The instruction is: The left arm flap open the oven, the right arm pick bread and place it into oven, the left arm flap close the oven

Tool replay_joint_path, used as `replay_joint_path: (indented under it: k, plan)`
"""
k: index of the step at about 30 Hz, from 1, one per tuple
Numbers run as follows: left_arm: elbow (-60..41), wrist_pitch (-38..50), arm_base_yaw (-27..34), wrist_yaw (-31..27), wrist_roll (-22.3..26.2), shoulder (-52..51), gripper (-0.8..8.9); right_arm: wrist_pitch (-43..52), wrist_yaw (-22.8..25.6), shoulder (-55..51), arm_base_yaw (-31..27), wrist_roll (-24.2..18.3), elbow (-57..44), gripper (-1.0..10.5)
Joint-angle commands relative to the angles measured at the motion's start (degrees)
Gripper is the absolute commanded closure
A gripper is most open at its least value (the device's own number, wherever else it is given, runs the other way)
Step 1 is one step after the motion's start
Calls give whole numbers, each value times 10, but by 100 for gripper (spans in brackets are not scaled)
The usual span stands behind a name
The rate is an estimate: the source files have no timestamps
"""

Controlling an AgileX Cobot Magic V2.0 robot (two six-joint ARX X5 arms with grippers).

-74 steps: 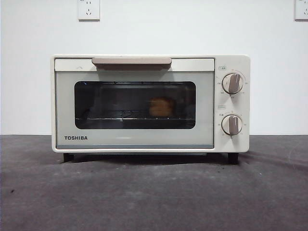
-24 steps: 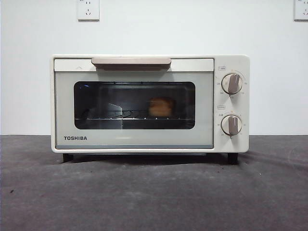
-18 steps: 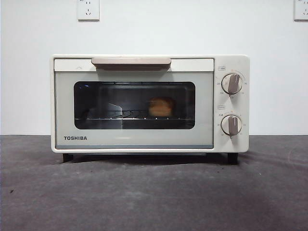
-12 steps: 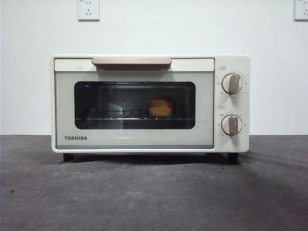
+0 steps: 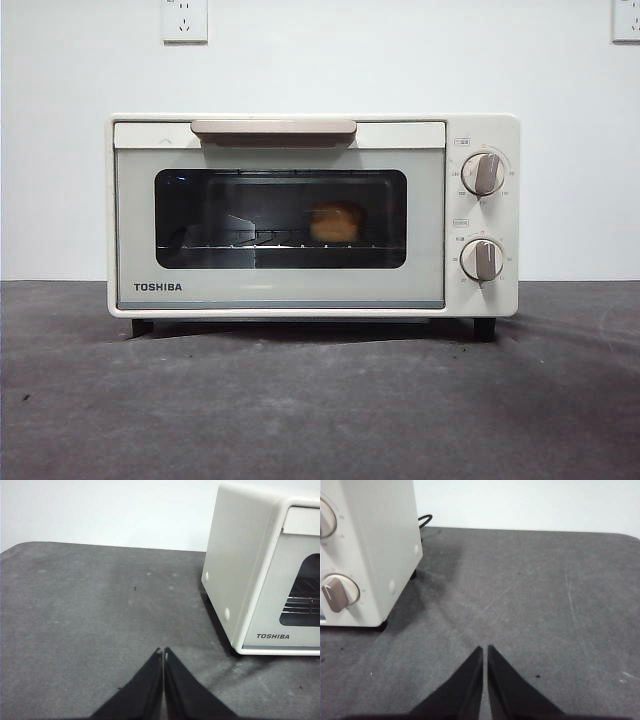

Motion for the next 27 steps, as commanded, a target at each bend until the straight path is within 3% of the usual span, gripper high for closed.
replay_joint_path:
  k: [1,27]
  plan:
    - [-12,7,0,-1,5,0,804,-5,-4,-2,-1,-24,-4,935]
    - [-12,7,0,-1,5,0,804,6,-4,-2,-1,-33,-4,935]
